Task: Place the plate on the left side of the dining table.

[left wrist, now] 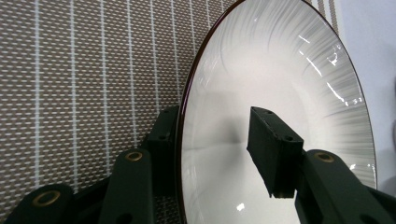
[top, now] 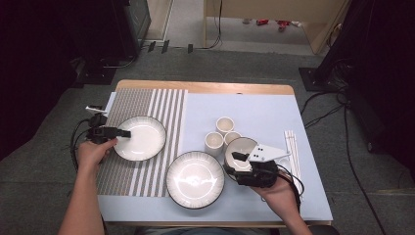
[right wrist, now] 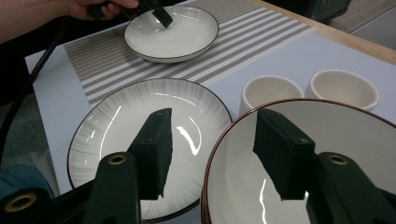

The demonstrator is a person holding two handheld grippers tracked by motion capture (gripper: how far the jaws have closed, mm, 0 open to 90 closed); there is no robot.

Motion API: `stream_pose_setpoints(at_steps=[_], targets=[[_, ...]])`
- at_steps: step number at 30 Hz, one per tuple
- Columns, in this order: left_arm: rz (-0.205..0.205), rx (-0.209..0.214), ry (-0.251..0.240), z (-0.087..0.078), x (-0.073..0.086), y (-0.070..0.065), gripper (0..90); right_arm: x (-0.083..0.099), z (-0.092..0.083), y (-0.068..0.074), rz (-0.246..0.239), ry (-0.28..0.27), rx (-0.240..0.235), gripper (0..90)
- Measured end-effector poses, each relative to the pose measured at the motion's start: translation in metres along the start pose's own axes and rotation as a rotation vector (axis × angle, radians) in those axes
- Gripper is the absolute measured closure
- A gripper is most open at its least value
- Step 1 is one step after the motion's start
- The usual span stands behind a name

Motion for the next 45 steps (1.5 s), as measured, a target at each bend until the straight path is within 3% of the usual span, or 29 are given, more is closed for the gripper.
stream_pose_setpoints(at_steps=[4,25,28,34,39,43,45], targets=[[0.011,-0.034,-0.007,-0.002,0.0,0.001,53.1,0.0,-0.001,-0.002,0.004,0.0,0.004,47.0],[0.018,-0.04,-0.064,-0.016,-0.001,0.004,49.8,-0.004,-0.005,-0.015,0.008,-0.008,0.017,47.1],[-0.009,0.002,-0.07,-0.018,-0.002,0.003,49.5,-0.007,-0.007,-0.02,0.011,-0.011,0.022,47.0],[0.02,-0.032,-0.077,-0.02,-0.003,0.0,48.3,-0.009,-0.008,-0.026,0.015,-0.011,0.027,47.0],[0.016,-0.053,-0.074,-0.022,-0.002,-0.001,47.5,-0.011,-0.008,-0.031,0.014,-0.012,0.024,47.0],[0.049,-0.103,-0.095,-0.024,-0.002,-0.005,47.7,-0.013,-0.007,-0.033,0.005,-0.01,0.023,47.1],[0.063,-0.096,-0.101,-0.025,-0.002,-0.006,45.0,-0.014,-0.006,-0.034,0.004,-0.011,0.019,47.1]])
Point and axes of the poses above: each handheld gripper's, and its own axes: z roughly forward along the jaws, x roughly out of its underside, y roughly to its left, the point moved 7 cm from there along z, roughly forward along the jaws, and after that the axes turned 3 degrees about -x, right-handed, at the moved point
